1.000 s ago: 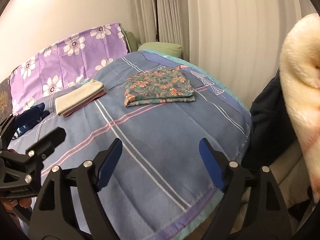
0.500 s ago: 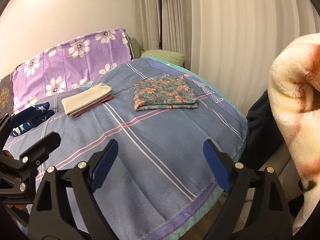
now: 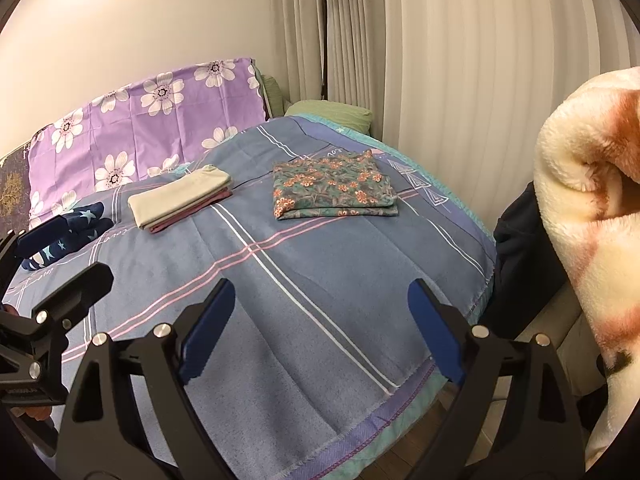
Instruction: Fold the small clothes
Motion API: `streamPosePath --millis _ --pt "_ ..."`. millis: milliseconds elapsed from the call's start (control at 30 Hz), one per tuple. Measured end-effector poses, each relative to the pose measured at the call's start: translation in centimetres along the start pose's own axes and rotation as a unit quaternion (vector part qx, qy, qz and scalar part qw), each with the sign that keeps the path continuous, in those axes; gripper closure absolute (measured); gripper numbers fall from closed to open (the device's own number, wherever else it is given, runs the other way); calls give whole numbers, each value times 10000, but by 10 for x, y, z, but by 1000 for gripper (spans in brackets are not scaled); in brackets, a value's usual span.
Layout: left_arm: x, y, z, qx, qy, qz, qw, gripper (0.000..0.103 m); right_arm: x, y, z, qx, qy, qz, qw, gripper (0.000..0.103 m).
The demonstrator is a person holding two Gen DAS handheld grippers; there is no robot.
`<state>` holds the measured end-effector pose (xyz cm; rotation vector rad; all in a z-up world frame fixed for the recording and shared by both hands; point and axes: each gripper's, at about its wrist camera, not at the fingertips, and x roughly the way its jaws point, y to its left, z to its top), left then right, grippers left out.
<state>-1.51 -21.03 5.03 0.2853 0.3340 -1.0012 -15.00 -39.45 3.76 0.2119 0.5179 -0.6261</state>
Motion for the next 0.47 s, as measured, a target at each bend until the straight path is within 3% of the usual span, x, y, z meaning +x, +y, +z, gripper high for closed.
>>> streamPosePath --millis 467 --pt "-1 -2 -3 127 62 116 9998 2 1 4 -1 -48 35 48 10000 12"
